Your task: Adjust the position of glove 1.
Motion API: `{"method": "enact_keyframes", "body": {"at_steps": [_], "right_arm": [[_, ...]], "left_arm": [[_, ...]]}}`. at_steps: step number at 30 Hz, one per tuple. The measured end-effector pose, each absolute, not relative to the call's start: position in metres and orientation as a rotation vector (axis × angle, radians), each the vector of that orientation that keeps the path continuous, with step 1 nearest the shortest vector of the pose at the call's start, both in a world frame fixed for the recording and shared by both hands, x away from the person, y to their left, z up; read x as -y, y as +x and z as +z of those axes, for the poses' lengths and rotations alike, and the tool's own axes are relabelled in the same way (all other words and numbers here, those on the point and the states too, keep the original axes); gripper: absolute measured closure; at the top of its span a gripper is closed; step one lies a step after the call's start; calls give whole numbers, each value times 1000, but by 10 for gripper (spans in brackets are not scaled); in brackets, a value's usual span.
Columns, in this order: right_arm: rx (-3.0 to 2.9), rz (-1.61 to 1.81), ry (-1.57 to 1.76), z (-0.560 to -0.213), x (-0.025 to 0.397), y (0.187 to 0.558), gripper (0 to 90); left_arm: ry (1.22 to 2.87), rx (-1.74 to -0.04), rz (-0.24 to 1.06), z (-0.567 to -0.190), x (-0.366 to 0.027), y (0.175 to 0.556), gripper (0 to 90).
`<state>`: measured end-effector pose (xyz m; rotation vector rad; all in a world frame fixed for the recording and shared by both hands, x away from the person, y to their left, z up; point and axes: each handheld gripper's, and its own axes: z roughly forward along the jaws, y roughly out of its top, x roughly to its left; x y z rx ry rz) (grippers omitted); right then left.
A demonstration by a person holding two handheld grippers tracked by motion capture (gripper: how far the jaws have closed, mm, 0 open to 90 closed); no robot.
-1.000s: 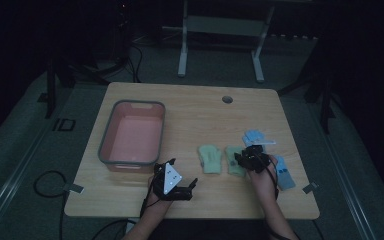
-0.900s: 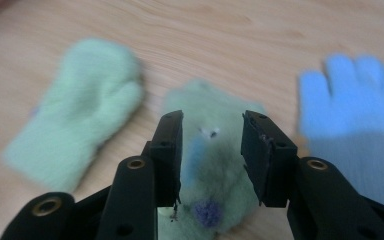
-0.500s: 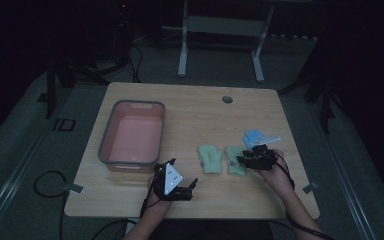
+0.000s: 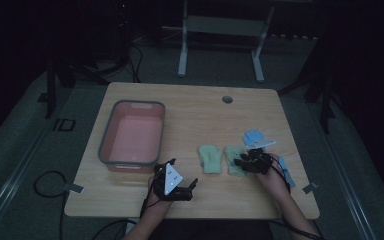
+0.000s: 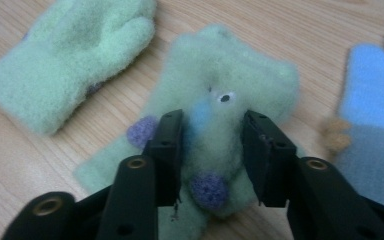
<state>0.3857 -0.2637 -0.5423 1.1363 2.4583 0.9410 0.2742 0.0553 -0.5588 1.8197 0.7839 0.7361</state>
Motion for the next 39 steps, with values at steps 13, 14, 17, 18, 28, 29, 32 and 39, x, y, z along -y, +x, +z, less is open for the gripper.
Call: {"method": "enact_keyframes", "body": {"at_steps": [13,14,17,18,28,29,32,39], "right_arm": [[-2442,927,1182,-524,257,382,827],[-2442,927,1182,-524,257,382,827],[-2419,942,1154,-506,257,381,829],[-2409,944,1133,-493,256,382,830],[-2361,1023,1068,-435,243,381,831],[-2360,1028,1060,-431,241,381,831],[-2364,1033,1046,-419,230,381,831],[-2380,1043,1014,-406,194,378,830]], "left_arm": [[1820,-788,734,-559,-55,274,18],[1820,-788,734,-559,-55,274,18],[1820,-788,733,-559,-56,274,18],[1816,-790,734,-559,-56,275,18],[1819,-790,739,-559,-55,274,18],[1820,-796,744,-559,-55,275,18],[1817,-808,747,-559,-55,275,18],[1809,-803,736,-559,-56,275,18]]}}
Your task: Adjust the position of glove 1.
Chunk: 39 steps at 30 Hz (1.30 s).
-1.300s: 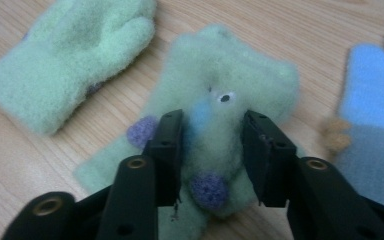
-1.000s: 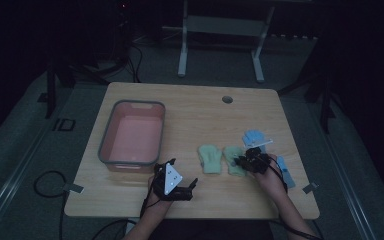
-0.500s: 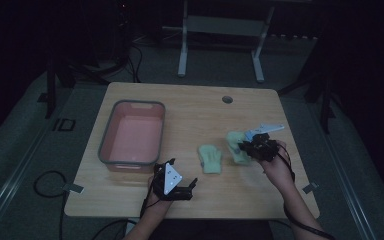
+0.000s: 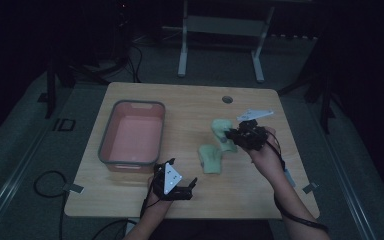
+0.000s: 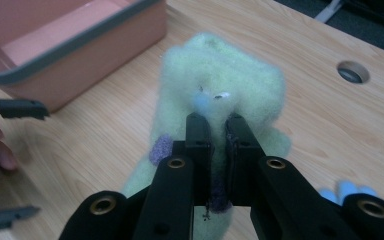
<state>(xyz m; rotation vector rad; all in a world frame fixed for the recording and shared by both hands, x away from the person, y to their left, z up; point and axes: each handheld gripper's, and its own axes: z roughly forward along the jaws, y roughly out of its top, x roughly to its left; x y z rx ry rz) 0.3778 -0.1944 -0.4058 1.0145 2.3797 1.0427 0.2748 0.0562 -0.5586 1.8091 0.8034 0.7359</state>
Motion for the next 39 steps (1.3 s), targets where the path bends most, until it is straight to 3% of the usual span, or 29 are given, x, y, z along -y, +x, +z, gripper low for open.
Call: {"method": "enact_keyframes", "body": {"at_steps": [11,26,39], "right_arm": [[-2378,968,1143,-439,158,374,830],[-2408,826,1280,-494,152,372,821],[-2450,785,1281,-516,150,380,749]], "left_arm": [[1812,-796,733,-559,-56,275,18],[1825,-801,733,-559,-55,275,18],[1817,-811,661,-558,-60,280,18]]}}
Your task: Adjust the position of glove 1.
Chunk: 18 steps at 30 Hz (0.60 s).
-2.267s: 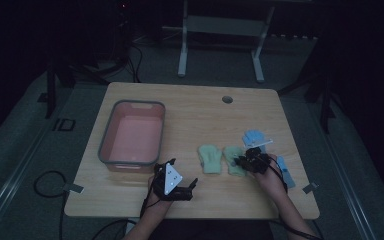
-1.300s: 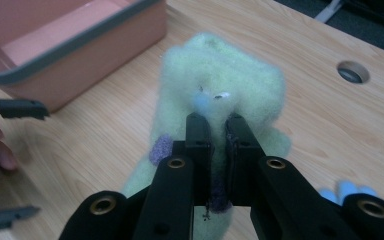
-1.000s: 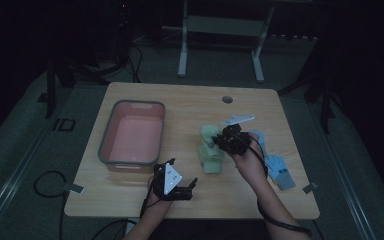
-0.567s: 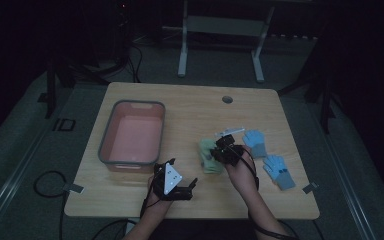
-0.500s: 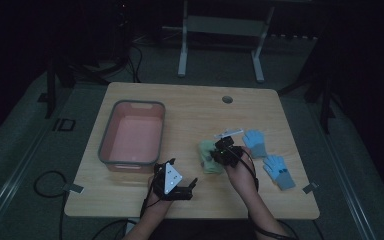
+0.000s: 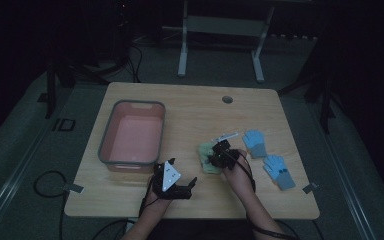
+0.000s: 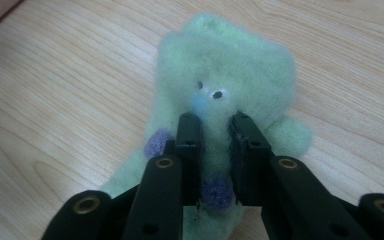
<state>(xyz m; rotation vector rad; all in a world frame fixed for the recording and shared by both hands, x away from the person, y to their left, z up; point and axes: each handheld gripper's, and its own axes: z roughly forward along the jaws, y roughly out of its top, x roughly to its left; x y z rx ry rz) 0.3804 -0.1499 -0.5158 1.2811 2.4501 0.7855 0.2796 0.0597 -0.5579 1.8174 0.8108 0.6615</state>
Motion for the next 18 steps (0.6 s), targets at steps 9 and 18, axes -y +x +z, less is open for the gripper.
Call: {"method": "enact_keyframes", "body": {"at_steps": [9,18], "right_arm": [[-2465,884,1197,-494,173,380,589],[-2521,1008,1074,-474,189,404,524]], "left_arm": [[1895,-633,630,-553,-52,281,34],[2155,-523,423,-541,-23,300,89]]}}
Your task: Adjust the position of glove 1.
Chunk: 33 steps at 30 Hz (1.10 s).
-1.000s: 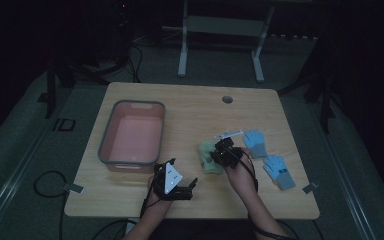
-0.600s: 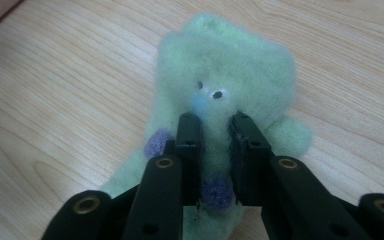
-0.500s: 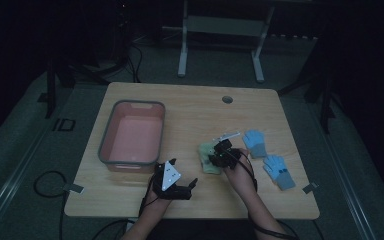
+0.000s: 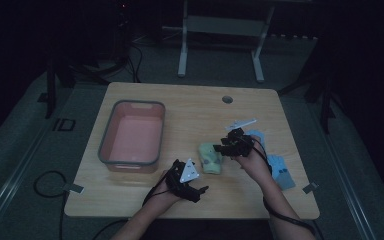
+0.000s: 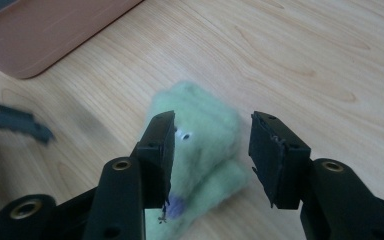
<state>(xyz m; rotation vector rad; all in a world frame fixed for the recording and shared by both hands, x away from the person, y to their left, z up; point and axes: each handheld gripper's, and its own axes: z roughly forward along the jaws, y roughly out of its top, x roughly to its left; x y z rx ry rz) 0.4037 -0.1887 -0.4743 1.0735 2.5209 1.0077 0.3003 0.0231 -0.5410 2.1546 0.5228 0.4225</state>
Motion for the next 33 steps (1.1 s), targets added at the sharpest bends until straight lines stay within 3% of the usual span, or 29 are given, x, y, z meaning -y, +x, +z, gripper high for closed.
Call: {"method": "enact_keyframes", "body": {"at_steps": [9,12,16,21,30,32,33], "right_arm": [[-2581,1016,1097,-484,180,427,456],[-2608,1012,1139,-497,177,437,391],[-2645,992,1187,-511,176,444,382],[-2688,981,1249,-522,177,449,370],[-2797,1008,1367,-533,178,458,461],[-2812,1014,1357,-532,178,458,568],[-2812,1014,1357,-532,178,458,568]], "left_arm": [[2180,-339,427,-531,0,324,209],[2229,-311,411,-535,9,336,261],[2292,-282,414,-543,16,341,336],[2317,-264,460,-548,19,341,355],[2370,-257,555,-552,23,344,479],[2381,-253,579,-551,23,346,600],[2381,-253,579,-551,23,346,632]]}}
